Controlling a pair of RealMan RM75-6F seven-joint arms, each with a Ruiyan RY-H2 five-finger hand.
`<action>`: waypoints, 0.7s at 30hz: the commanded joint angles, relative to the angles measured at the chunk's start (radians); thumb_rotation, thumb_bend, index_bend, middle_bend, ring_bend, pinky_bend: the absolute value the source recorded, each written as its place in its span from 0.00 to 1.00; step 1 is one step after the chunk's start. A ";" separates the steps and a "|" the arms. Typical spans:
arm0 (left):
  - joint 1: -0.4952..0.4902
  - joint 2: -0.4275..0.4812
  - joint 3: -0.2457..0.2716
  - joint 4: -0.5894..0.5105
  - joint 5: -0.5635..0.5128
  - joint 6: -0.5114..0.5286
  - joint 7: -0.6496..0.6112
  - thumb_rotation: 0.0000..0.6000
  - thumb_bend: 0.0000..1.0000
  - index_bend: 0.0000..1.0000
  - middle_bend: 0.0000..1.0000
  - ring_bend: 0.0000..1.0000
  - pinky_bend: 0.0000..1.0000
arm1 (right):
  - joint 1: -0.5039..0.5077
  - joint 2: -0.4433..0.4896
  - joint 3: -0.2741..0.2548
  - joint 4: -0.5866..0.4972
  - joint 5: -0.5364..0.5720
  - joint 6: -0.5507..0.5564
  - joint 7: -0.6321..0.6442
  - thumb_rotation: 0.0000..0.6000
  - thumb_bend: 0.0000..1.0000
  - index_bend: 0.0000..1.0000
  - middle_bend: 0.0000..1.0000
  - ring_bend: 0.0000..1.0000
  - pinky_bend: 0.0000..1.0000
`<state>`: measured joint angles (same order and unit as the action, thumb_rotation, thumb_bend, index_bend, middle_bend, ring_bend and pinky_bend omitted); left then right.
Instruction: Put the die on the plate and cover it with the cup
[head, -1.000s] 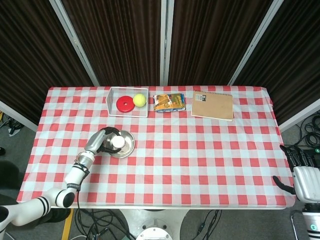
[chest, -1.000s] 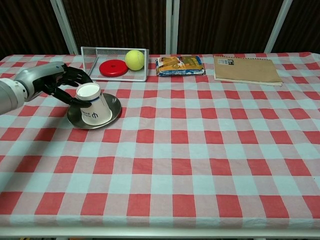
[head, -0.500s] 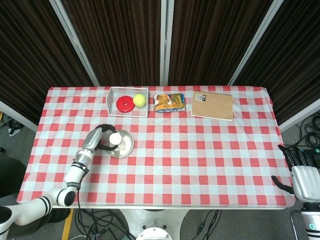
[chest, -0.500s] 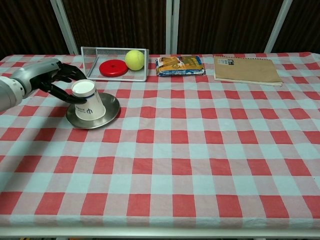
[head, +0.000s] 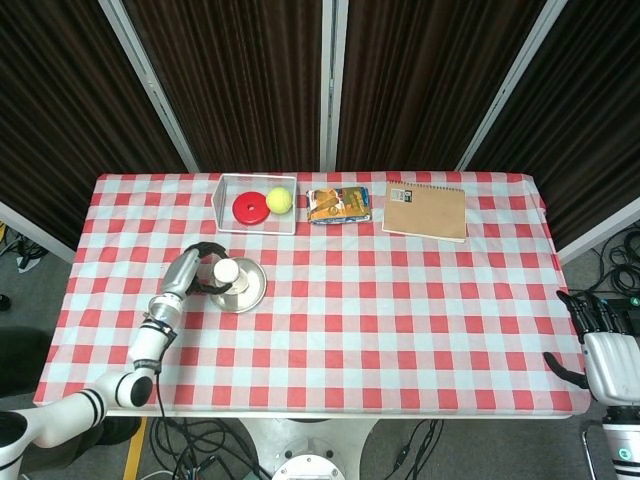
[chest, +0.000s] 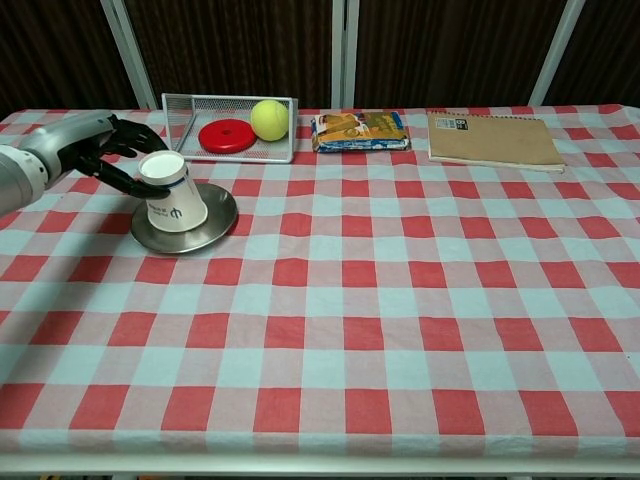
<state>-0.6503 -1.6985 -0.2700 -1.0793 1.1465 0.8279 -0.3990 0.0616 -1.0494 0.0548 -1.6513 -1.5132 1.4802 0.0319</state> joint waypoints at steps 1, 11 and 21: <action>0.007 0.011 0.011 -0.027 0.015 -0.004 -0.012 0.99 0.29 0.47 0.25 0.13 0.10 | 0.001 -0.001 -0.001 0.001 -0.001 -0.002 -0.001 1.00 0.12 0.10 0.17 0.05 0.12; -0.003 0.027 0.031 -0.053 0.044 -0.015 0.010 0.97 0.29 0.47 0.25 0.13 0.10 | 0.001 0.003 0.000 -0.005 -0.004 0.002 -0.006 1.00 0.11 0.10 0.17 0.05 0.12; 0.010 0.017 0.007 -0.019 0.004 -0.006 -0.005 0.94 0.29 0.47 0.25 0.13 0.10 | 0.001 -0.001 -0.005 -0.003 -0.008 -0.002 -0.005 1.00 0.12 0.10 0.17 0.05 0.12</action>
<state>-0.6457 -1.6861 -0.2722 -1.0851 1.1395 0.8166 -0.4024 0.0620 -1.0504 0.0499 -1.6547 -1.5207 1.4793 0.0274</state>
